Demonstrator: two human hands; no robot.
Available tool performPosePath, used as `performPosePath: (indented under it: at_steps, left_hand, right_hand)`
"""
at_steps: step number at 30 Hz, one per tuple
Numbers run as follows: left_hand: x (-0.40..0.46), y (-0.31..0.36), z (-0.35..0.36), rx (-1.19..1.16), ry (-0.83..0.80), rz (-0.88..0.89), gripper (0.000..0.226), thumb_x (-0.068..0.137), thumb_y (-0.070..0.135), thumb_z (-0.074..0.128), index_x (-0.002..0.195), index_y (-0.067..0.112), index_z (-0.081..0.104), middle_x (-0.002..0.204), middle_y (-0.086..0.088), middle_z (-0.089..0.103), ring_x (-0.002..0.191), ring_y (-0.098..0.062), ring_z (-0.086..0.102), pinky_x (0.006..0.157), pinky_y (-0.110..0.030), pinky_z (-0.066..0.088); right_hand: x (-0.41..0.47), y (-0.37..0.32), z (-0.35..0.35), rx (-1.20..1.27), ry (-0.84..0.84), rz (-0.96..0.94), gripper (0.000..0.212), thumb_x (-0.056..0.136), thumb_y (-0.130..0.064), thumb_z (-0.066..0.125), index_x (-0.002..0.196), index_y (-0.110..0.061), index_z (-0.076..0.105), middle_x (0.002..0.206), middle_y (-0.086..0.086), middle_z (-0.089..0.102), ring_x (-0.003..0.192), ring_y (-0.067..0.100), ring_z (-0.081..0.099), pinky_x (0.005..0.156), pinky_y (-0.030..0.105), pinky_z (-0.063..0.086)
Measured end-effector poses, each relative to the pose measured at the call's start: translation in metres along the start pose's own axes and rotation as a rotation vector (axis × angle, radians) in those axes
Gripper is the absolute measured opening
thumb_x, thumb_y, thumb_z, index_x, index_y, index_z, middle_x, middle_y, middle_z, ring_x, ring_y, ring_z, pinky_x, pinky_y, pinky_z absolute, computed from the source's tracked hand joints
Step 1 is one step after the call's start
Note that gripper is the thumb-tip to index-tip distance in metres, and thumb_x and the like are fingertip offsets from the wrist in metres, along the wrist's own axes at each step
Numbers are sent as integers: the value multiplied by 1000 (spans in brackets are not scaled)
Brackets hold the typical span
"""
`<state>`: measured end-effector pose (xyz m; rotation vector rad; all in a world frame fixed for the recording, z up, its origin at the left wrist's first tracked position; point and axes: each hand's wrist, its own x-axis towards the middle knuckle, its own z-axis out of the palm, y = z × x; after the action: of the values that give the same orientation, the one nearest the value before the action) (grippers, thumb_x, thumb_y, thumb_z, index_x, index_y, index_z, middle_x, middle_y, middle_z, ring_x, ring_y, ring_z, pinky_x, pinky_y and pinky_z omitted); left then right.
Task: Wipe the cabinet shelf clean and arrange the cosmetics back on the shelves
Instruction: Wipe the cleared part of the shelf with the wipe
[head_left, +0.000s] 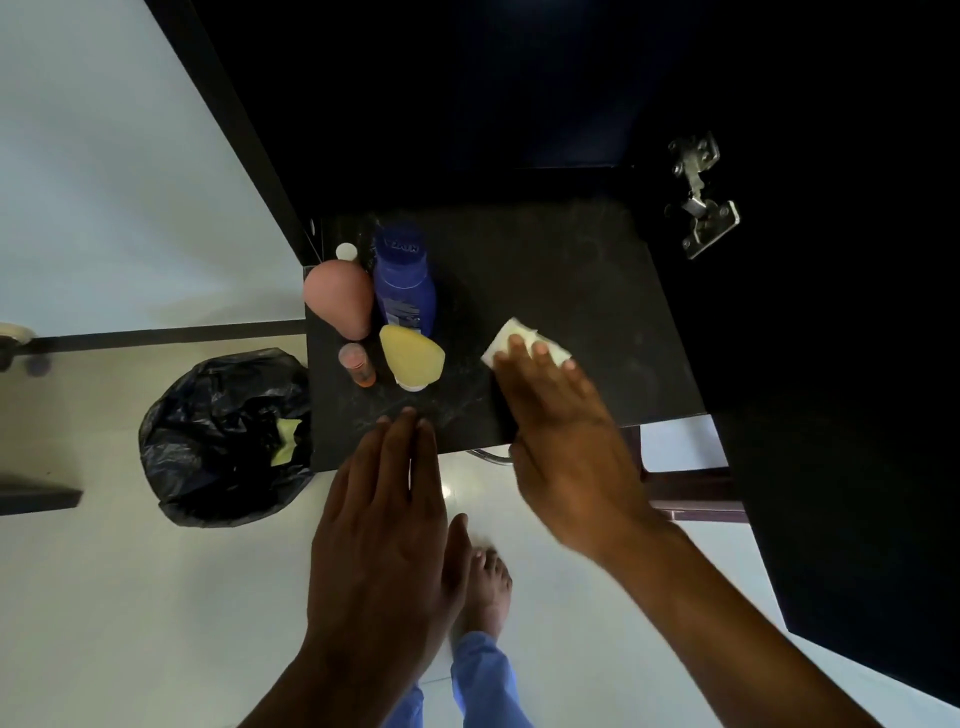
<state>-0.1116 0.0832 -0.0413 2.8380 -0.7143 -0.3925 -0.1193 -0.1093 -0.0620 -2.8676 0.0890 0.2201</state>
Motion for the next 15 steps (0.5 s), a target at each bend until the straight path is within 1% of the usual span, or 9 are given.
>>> performPosePath:
  at_steps: [2, 3, 5, 7, 9, 11, 12, 13, 15]
  left_hand:
    - [-1, -5, 2, 3, -15, -2, 93, 80, 46, 77, 153, 0, 41, 157, -20, 43, 143, -37, 44, 114, -46, 41]
    - [-2, -7, 2, 2, -19, -2, 94, 80, 48, 76, 153, 1, 40, 158, -19, 42, 144, -37, 43, 115, -46, 41]
    - [-3, -11, 3, -6, -15, -3, 94, 80, 48, 76, 153, 2, 40, 158, -19, 42, 144, -37, 44, 114, -47, 42]
    - [-5, -15, 3, -11, 2, -2, 93, 80, 46, 76, 153, 1, 41, 157, -20, 43, 143, -38, 44, 112, -46, 42]
    - [-6, -21, 3, -7, 13, -9, 93, 80, 45, 77, 153, 0, 41, 156, -21, 44, 142, -39, 45, 111, -47, 43]
    - [-8, -27, 4, -2, 20, -23, 93, 79, 44, 79, 151, -1, 42, 154, -23, 46, 140, -41, 48, 110, -49, 44]
    - [-9, -29, 4, 1, 22, -29, 93, 78, 43, 79, 151, -1, 43, 153, -23, 46, 139, -41, 48, 110, -48, 43]
    - [-9, -31, 4, 3, 23, -33, 92, 78, 42, 79, 151, -2, 43, 153, -23, 46, 139, -41, 48, 111, -47, 40]
    - [-11, -33, 2, -2, 19, -41, 91, 79, 41, 78, 151, -1, 42, 154, -22, 45, 141, -40, 45, 113, -45, 36]
  right_hand:
    - [-18, -12, 12, -26, 13, -74, 67, 92, -21, 49, 157, -13, 35, 165, 7, 30, 155, 25, 24, 126, 47, 23]
    - [-26, -16, 15, -54, 28, -112, 65, 91, -22, 49, 155, -13, 40, 163, 6, 34, 153, 25, 28, 124, 47, 27]
    - [-39, -16, 18, -113, 64, -150, 60, 93, -27, 43, 151, -12, 47, 158, 6, 42, 148, 24, 38, 119, 48, 31]
    - [-47, -9, 17, -156, 104, -115, 61, 92, -29, 38, 149, -10, 49, 156, 9, 46, 144, 25, 43, 117, 52, 34]
    - [-48, -3, 16, -177, 149, -27, 61, 94, -30, 36, 148, -7, 50, 154, 12, 49, 142, 29, 46, 114, 55, 36]
    - [-44, -5, 19, -187, 155, 45, 59, 101, -33, 28, 149, -7, 50, 154, 12, 48, 143, 31, 46, 116, 55, 37]
    - [-40, -10, 21, -172, 142, 66, 59, 102, -33, 24, 150, -7, 48, 157, 11, 45, 145, 30, 43, 117, 55, 38]
    - [-36, -16, 23, -139, 132, 75, 60, 101, -32, 25, 152, -7, 45, 159, 11, 42, 148, 29, 39, 118, 55, 38]
    - [-31, -30, 27, -85, 115, 41, 63, 93, -28, 33, 153, -8, 43, 161, 10, 39, 150, 28, 35, 119, 53, 37]
